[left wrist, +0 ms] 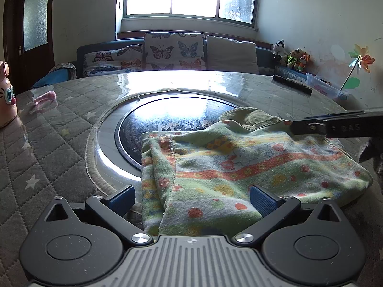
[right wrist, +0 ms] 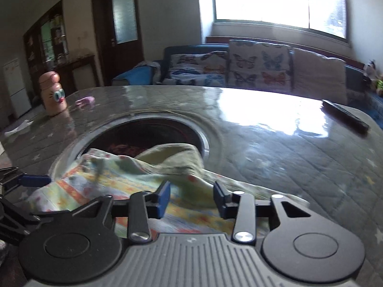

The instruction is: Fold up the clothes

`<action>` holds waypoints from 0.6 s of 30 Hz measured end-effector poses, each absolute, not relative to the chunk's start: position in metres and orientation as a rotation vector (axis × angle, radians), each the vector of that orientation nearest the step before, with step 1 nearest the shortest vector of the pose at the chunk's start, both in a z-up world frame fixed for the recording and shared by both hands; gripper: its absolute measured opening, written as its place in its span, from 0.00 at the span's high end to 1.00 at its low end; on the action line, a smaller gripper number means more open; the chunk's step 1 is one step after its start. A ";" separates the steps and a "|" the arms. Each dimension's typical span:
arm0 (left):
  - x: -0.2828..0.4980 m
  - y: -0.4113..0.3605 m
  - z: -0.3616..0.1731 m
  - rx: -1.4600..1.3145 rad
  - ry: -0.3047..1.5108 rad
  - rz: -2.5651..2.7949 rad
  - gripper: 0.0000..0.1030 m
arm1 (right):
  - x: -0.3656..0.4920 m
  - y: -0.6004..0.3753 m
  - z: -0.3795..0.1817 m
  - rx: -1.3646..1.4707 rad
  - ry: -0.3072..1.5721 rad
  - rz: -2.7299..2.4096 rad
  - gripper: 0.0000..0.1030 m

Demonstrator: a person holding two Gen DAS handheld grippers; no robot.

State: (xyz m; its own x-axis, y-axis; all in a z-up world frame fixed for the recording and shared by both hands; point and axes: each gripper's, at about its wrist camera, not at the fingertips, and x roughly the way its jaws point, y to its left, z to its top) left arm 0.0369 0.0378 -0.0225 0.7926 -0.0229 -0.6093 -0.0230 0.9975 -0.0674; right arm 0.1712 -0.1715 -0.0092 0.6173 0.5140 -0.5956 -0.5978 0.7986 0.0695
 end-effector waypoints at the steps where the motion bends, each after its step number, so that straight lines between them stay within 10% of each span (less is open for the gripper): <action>1: 0.037 0.038 -0.023 -0.073 0.656 0.000 0.00 | 0.173 -0.163 -0.009 -0.152 0.640 0.658 0.69; 18: 0.037 0.038 -0.022 -0.076 0.655 -0.001 0.00 | 0.182 -0.092 -0.013 -0.279 0.683 0.813 0.76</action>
State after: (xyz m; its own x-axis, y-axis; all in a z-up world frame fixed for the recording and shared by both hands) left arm 0.0369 0.0380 -0.0216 0.7930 -0.0245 -0.6087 -0.0235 0.9972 -0.0708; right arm 0.1823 -0.0923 -0.0135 0.4907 0.5731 -0.6563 -0.7452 0.6664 0.0247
